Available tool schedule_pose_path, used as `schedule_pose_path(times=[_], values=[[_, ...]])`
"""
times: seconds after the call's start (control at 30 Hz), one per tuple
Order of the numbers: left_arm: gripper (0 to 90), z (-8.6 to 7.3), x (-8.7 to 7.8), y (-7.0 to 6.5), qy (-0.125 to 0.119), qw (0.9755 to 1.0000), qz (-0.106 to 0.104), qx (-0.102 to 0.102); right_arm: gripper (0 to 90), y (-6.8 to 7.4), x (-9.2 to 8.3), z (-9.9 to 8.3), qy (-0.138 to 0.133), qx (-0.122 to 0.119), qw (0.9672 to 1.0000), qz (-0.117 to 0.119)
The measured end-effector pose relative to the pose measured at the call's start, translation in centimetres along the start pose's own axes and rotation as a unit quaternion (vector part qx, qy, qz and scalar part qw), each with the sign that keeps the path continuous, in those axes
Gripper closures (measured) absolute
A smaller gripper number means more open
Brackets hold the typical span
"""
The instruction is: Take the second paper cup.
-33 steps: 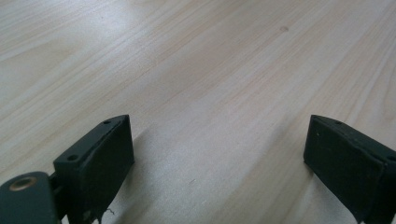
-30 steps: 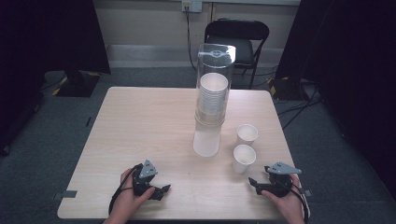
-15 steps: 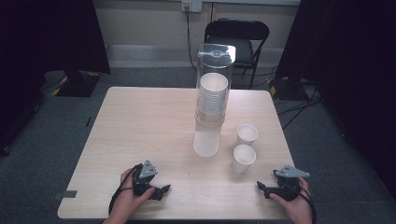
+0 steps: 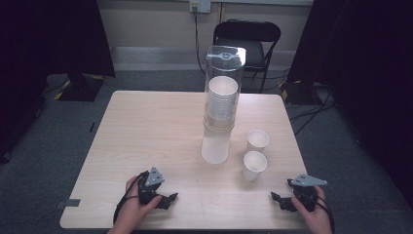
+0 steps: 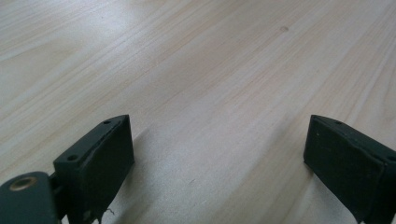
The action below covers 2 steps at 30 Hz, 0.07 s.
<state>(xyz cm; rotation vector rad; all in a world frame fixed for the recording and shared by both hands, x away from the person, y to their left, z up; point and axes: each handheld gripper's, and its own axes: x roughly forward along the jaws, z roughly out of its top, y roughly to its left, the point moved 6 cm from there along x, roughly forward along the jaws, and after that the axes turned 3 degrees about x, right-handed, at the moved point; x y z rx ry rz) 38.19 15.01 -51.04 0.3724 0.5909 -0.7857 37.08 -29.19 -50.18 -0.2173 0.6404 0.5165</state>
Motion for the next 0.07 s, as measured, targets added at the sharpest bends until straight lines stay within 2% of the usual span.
schedule_pose_path(times=[0.07], values=[[7.9, 0.0, 0.0, 0.0, 0.0, 1.0, 0.0, 0.0, 12.7, 0.0, 0.0, 0.0, 0.0, 0.0, 1.0, 0.0]])
